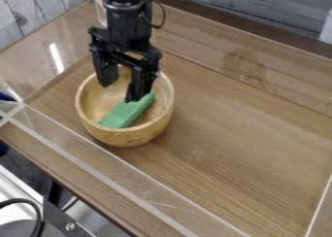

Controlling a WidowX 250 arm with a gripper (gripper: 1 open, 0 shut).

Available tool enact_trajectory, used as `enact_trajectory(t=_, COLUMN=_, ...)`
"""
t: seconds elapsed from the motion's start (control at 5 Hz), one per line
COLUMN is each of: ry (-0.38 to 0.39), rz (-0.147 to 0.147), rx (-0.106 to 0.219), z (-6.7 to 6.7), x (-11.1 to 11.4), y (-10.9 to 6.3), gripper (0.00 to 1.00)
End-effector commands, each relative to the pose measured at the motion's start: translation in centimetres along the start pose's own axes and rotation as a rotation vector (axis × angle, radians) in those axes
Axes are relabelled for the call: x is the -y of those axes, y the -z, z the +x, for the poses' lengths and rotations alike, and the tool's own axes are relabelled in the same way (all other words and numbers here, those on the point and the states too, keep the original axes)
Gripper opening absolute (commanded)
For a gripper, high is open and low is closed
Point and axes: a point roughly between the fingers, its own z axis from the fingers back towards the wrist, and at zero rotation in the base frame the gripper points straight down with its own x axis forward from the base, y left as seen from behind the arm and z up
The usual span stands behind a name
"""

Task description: Remove the green block from inside the brown bowl and put it on the table

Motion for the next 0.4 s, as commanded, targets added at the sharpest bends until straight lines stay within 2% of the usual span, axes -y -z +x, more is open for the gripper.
enact_trajectory(t=0.0, ry=-0.007, rz=0.021, rx=0.03, z=0.75, x=-0.46, y=-0.02, gripper=1.0)
enact_trajectory(t=0.2, ry=-0.006, rz=0.027, rx=0.032, z=0.97, x=-0.41, y=0.25, gripper=1.0)
